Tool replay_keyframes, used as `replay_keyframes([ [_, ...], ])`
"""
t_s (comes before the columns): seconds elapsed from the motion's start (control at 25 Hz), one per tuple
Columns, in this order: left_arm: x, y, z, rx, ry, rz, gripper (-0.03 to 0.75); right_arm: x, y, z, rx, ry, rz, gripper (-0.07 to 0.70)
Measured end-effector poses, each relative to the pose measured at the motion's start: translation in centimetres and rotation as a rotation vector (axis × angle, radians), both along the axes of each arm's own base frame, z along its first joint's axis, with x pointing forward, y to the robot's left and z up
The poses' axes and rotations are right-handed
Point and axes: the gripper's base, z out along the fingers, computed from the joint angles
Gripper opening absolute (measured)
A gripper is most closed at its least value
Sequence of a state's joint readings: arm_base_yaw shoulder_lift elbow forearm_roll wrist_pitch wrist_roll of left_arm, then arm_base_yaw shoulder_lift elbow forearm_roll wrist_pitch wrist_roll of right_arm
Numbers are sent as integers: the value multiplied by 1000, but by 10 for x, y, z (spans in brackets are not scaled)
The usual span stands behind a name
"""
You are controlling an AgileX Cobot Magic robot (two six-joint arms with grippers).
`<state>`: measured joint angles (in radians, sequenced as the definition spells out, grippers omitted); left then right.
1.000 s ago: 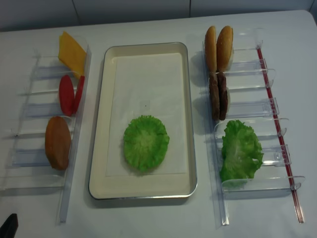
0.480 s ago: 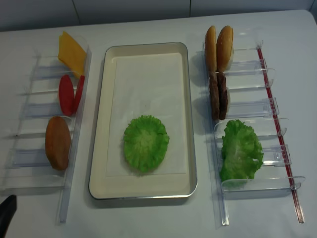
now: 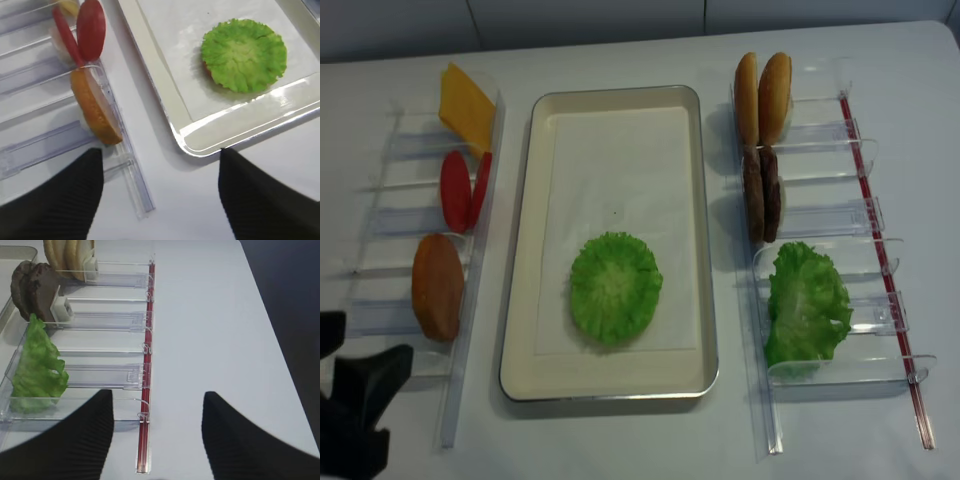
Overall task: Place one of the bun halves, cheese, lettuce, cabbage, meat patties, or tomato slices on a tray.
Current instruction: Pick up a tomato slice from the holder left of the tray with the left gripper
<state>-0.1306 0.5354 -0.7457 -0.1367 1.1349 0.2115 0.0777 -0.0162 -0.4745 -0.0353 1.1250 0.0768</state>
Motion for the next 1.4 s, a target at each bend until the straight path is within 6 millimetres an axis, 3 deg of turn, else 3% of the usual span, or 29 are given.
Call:
replay_keyframes([
  [0.24,38,-13,8,13,90,-68,459,0,0,0,0,0,0,436],
  [0.56,84,-41,5,83,160,-111,459,0,0,0,0,0,0,436],
  [0.88,134,-76,0,260,164,16,459,0,0,0,-3,0,2,436],
  [1.2,184,-89,-23,430,225,181,459,0,0,0,-5,0,3,436],
  [1.4,204,-100,-29,445,221,197,459,0,0,0,-5,0,3,436],
])
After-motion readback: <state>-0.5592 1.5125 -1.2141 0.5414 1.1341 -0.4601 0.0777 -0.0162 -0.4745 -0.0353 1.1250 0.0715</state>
